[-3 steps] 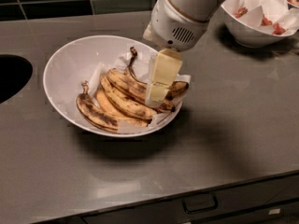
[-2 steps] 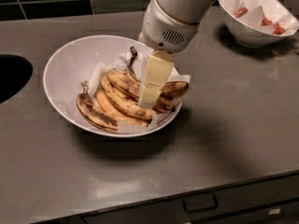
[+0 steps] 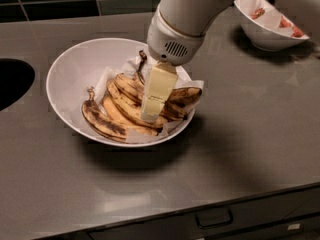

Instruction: Pick banana from white bowl

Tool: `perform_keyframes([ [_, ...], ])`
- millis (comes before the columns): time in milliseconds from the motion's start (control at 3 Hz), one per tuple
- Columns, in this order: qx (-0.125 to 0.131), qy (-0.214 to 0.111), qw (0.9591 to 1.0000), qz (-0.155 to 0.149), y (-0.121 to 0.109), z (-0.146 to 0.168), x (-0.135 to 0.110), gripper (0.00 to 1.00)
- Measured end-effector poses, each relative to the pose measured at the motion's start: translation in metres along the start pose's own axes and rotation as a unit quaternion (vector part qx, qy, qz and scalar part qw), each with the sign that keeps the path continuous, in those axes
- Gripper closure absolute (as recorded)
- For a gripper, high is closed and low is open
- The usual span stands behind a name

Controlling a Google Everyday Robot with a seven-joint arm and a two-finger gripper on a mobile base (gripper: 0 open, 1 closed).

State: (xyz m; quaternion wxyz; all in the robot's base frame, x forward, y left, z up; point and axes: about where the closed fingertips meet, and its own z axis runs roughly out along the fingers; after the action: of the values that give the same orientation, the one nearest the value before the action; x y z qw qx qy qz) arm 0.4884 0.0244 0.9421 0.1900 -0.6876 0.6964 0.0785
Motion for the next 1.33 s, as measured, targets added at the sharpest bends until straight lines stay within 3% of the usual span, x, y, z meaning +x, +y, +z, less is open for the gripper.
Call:
perform_keyframes([
  [667, -0.011, -0.002, 0.9999, -0.002, -0.002, 0.024, -0.011, 0.02],
  [1000, -0.018, 0.005, 0.9998, -0.002, -0.002, 0.033, -0.015, 0.18],
  [1333, -0.022, 0.012, 0.9997, 0.001, 0.000, 0.038, -0.015, 0.24],
])
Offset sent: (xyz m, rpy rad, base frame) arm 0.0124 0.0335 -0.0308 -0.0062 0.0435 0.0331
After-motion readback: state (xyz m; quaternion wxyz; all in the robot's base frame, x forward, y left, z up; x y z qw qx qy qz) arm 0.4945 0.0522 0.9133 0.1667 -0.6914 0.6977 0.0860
